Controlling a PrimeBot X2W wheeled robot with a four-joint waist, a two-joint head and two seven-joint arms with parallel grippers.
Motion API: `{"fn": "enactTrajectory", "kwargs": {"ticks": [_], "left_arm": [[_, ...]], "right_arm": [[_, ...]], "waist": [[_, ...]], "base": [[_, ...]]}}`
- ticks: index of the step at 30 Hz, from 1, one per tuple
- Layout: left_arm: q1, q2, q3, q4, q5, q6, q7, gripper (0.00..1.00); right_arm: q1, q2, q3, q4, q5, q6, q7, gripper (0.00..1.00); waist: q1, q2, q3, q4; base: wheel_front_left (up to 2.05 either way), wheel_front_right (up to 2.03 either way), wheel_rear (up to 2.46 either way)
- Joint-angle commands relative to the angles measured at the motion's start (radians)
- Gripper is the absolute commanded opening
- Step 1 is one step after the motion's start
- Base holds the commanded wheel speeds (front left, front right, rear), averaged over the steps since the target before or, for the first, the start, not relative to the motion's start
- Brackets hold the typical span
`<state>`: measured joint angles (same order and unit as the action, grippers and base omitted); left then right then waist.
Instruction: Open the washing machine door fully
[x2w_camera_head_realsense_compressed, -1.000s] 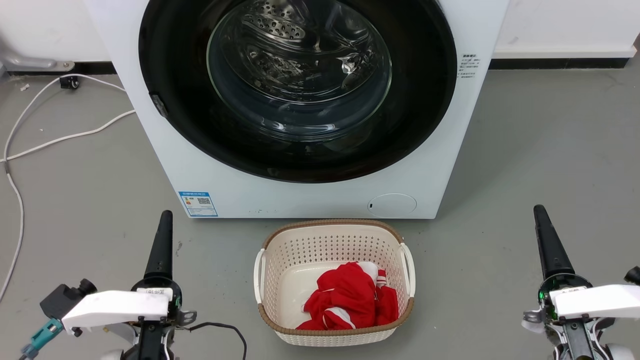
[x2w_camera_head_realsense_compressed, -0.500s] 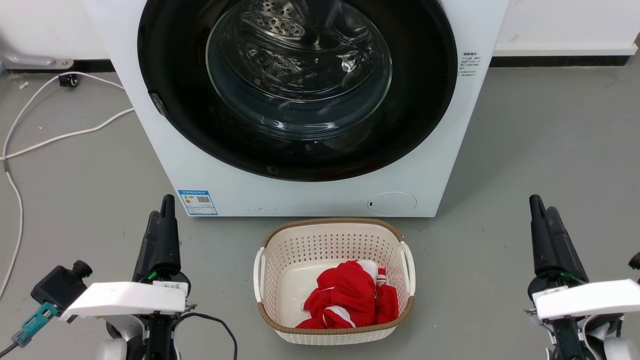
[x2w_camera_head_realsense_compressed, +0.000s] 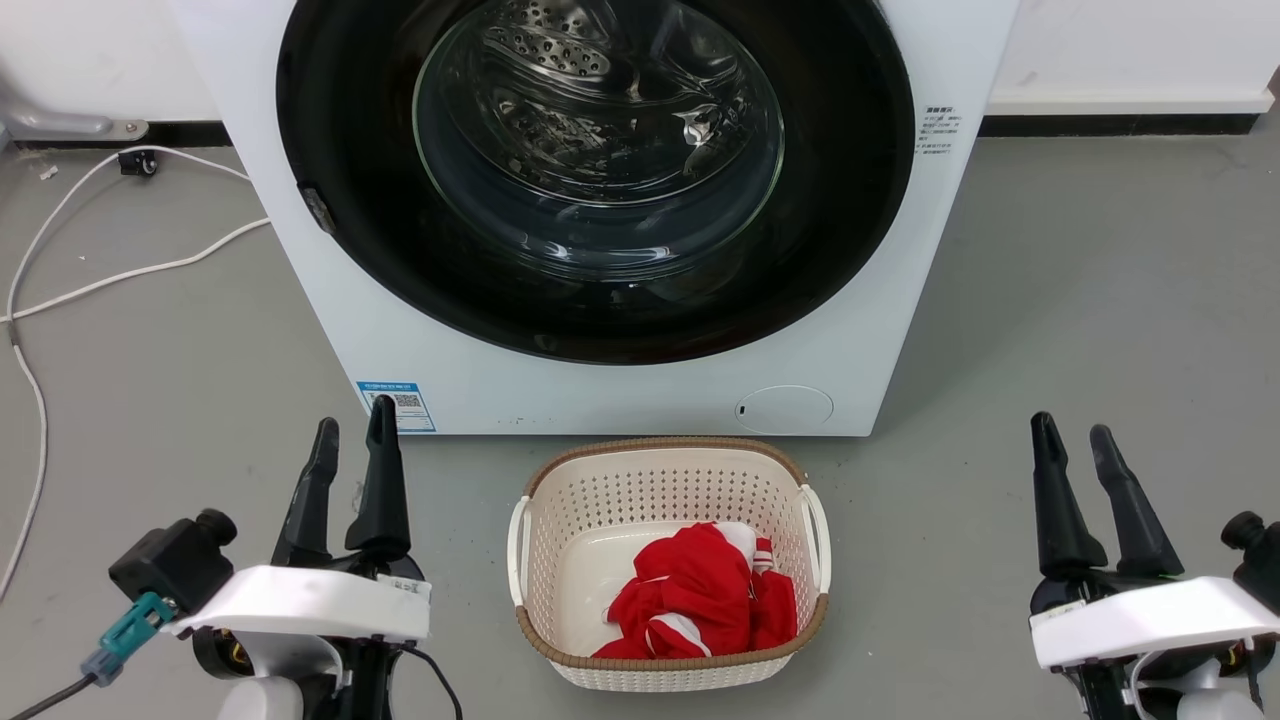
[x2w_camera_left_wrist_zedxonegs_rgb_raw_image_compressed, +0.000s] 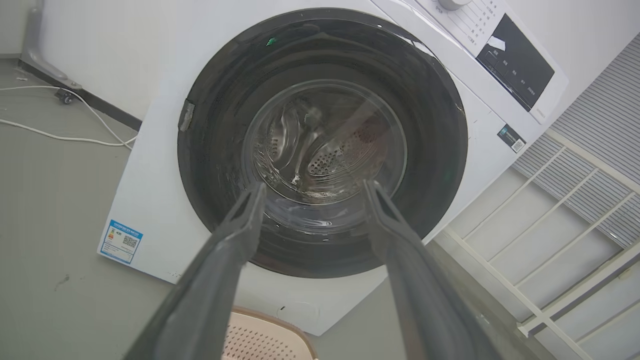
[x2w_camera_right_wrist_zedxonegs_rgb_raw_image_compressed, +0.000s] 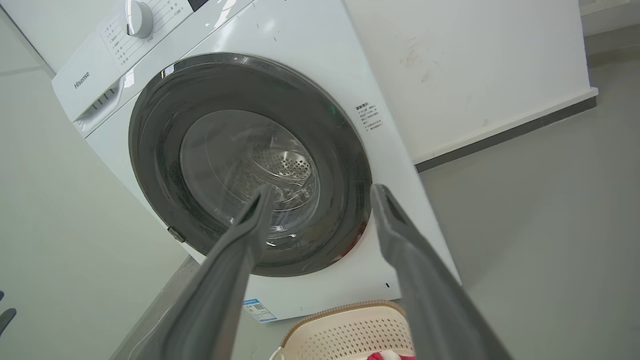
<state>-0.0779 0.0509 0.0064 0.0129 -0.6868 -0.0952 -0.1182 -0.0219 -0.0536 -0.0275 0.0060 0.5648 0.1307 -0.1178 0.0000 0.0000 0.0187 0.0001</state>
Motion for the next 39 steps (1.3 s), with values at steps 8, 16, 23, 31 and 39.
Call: {"fn": "enactTrajectory", "kwargs": {"ticks": [8,16,23,31,39], "left_arm": [[0.006,0.003,-0.025,-0.018,0.157,0.017,-0.029,1.00],[0.011,0.015,-0.050,-0.012,0.269,0.035,-0.049,1.00],[0.011,0.028,-0.072,-0.003,0.349,0.057,-0.065,1.00],[0.014,0.041,-0.091,0.007,0.425,0.081,-0.083,1.00],[0.022,0.049,-0.105,0.009,0.486,0.102,-0.100,1.00]], "right_arm": [[0.006,0.001,0.003,-0.008,-0.148,0.000,0.000,1.00],[0.018,0.001,0.002,-0.014,-0.250,0.000,0.027,1.00],[0.023,0.002,0.002,-0.023,-0.328,0.000,0.035,1.00],[0.030,0.003,0.004,-0.035,-0.406,0.000,0.031,1.00],[0.040,0.003,0.008,-0.050,-0.463,0.000,0.038,1.00]], "waist": [[0.0000,0.0000,-0.001,0.002],[0.0000,0.0000,-0.001,0.002],[0.0000,0.0000,0.001,0.001],[0.0000,0.0000,0.000,0.001],[0.0000,0.0000,-0.002,0.002]], "base": [[0.00,0.00,0.00],[0.00,0.00,0.00],[0.00,0.00,0.00],[0.00,0.00,0.00],[0.00,0.00,0.00]]}}
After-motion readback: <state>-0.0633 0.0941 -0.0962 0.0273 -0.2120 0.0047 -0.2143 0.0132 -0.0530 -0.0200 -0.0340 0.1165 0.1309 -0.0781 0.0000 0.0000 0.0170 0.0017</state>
